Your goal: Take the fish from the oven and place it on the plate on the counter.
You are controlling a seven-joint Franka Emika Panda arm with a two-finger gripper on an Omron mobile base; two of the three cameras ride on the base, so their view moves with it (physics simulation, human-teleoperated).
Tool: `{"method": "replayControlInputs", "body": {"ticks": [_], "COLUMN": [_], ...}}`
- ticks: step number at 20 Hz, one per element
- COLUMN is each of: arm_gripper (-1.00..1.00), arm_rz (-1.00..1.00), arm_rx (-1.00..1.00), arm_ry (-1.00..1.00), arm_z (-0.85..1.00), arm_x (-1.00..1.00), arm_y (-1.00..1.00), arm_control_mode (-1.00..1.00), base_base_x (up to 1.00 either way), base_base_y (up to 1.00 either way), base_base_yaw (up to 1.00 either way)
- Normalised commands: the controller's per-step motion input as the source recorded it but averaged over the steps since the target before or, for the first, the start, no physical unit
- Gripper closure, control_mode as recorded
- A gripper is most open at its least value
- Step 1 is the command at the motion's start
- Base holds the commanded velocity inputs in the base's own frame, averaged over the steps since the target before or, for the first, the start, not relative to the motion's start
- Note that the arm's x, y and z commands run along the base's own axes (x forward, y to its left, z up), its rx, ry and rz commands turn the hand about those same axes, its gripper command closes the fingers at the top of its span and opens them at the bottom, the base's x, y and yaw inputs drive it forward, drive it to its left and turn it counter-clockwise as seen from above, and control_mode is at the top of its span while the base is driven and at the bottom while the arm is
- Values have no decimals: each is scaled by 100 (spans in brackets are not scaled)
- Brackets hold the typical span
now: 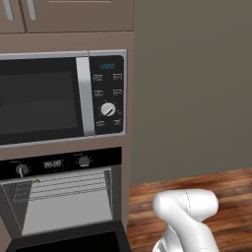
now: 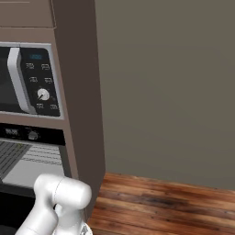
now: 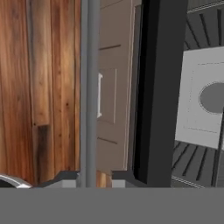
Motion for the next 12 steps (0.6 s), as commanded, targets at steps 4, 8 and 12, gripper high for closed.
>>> {"method": "replayControlInputs", "body": {"ticks": [4,8,12], "arm_gripper": [-100,-100,-100], "arm_rz": [0,0,0], "arm_rx": [0,0,0], "arm_ry": [-12,-21,-32], "arm_z": [50,73,86], "arm_x": [-69,-100,-74], "arm_y": [5,3,0], "arm_control_mode": [-100,-100,-100], "base_base_x": [0,0,0], "base_base_y": [0,0,0], "base_base_yaw": [0,0,0]}}
